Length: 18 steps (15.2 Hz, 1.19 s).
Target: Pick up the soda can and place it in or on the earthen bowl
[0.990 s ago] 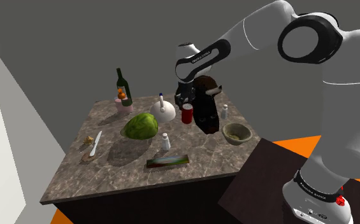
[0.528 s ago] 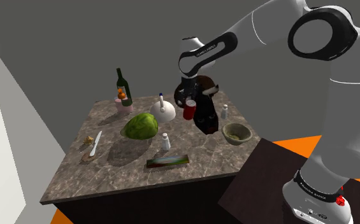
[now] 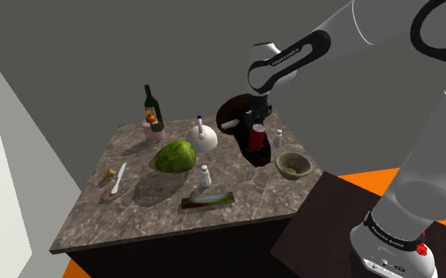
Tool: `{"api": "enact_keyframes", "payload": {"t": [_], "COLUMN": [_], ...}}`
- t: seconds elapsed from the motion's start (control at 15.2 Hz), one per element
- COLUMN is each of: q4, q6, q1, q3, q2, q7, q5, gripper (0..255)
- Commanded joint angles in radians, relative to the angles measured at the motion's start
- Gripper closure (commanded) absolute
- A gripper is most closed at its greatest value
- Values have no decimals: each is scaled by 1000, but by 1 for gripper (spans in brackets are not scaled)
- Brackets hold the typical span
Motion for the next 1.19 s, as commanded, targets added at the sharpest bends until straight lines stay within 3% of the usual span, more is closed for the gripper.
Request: {"api": "enact_keyframes", "payload": {"t": [0.0,0.79,1.12], "q4": [-76,-433,-470], "q6": [13,-19,60], "q1": [-16,-137,-136], "q3": [-14,-140,-146], "q2": [-64,-454,-412], "q7": [-30,-219,-222], "q5": [-1,-80,-78], "gripper": [255,255,255]}}
